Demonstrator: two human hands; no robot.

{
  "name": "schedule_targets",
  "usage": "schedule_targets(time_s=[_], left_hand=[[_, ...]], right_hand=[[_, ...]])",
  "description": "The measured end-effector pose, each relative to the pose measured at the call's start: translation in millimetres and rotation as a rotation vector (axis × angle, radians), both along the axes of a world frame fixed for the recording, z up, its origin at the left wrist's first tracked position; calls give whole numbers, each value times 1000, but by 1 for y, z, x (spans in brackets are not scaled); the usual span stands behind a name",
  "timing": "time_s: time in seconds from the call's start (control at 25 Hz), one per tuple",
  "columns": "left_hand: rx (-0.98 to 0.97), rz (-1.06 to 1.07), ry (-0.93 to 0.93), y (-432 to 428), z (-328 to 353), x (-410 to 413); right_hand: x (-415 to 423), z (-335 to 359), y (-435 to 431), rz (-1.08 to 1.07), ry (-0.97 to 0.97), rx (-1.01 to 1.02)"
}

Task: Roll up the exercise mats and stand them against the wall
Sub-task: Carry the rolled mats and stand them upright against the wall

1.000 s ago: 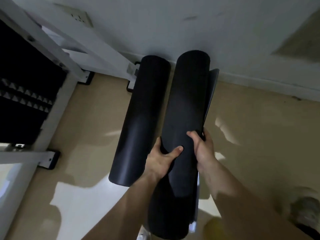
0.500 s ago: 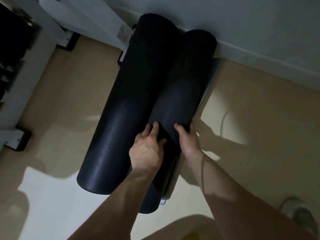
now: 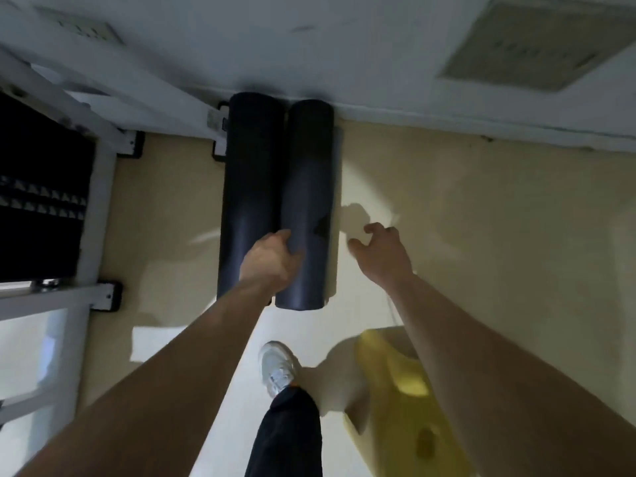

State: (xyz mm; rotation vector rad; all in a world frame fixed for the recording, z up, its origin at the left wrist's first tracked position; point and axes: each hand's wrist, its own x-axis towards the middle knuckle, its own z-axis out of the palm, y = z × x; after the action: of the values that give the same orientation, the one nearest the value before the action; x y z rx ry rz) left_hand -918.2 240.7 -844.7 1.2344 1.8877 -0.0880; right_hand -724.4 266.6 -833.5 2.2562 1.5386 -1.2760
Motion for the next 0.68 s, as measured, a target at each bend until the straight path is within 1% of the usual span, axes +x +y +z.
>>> schedule_targets(time_s=[0.08,0.16,0.36,0.48,0.6,0.68], left_hand=[[26,-64,14,-19,33,18],[9,-118,21,-44,57,50],[38,-314,36,-128,81,165],[79,-450,65,-199,89,256],[52,-579,65,-282,101,350],[35,-696,50,-332,108,398]], right_hand=[[21,35,-26,-7,-13,28],[54,58,-57,-14,-23,61],[184,77,-178,-183,-9,100],[286,83,-288,-262,-27,96],[386,98,-417,-423,-84,55],[432,104,-502,-535,-106,19]])
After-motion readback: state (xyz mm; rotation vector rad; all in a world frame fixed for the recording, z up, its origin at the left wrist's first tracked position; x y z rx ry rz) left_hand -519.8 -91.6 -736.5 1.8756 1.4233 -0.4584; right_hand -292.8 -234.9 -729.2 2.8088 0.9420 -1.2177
